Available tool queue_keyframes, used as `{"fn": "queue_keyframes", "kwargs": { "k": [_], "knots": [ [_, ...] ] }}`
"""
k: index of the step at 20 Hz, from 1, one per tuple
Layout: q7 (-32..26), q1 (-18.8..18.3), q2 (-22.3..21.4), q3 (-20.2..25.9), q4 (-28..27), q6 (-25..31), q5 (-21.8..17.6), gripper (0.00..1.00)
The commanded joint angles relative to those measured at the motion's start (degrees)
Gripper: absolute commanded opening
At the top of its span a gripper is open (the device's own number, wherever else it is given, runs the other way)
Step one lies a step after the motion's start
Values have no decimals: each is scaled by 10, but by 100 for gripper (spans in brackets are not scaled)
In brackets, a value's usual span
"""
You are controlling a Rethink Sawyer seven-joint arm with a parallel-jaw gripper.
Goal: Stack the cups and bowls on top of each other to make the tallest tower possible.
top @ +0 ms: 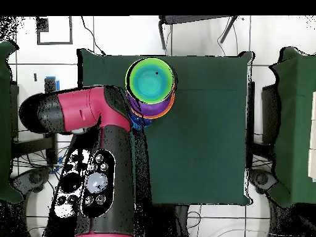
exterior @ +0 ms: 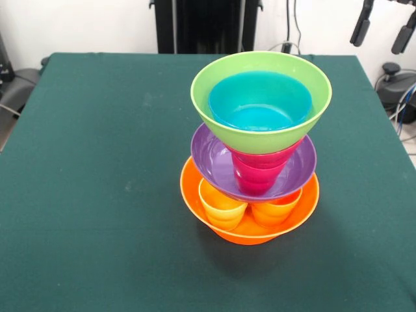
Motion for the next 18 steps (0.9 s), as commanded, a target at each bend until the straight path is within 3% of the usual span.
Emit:
{"fn": "queue_keyframes", "kwargs": {
  "k": [1,10,18],
  "knots": [
    [47,-9,-16,22,29,27,6,100],
    [89,14,-17,4,95,-34,3,100],
    [107,30,-5,-12,121,-70,0,100]
  ]
}}
